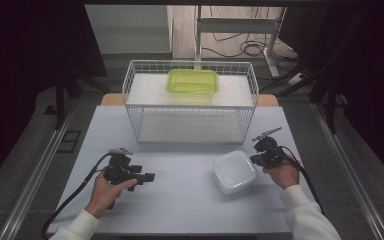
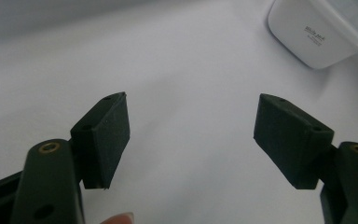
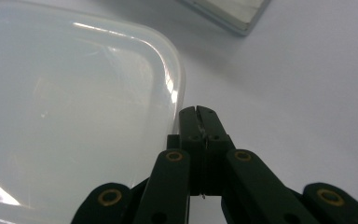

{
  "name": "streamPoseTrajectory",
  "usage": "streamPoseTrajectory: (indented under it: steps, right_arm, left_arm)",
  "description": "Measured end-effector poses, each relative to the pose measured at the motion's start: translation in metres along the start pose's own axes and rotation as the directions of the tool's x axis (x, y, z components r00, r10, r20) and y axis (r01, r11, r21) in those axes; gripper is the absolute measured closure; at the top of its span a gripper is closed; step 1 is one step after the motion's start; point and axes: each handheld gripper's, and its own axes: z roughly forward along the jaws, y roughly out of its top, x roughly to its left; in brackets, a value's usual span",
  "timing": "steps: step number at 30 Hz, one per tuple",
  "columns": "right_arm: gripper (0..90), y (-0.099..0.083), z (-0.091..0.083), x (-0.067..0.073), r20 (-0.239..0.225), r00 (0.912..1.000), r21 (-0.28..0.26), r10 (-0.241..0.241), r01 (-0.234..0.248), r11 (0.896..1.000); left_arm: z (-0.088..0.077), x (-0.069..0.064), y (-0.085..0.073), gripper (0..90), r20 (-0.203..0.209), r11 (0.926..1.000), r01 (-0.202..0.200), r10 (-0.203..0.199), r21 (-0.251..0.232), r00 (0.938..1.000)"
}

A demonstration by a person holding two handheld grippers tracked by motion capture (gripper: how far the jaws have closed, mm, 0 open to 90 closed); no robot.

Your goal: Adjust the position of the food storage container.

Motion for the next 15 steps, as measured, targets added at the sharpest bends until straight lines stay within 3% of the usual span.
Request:
streamPoseTrajectory:
  steps: [15]
  right_arm:
    - [89.3, -0.016, -0.002, 0.035, -0.067, 0.9975, -0.017, -0.020, 0.019, 1.000]
  left_arm:
    - [-0.001, -0.003, -0.002, 26.1, -0.009, 1.0000, -0.001, 0.001, -0.001, 1.0000]
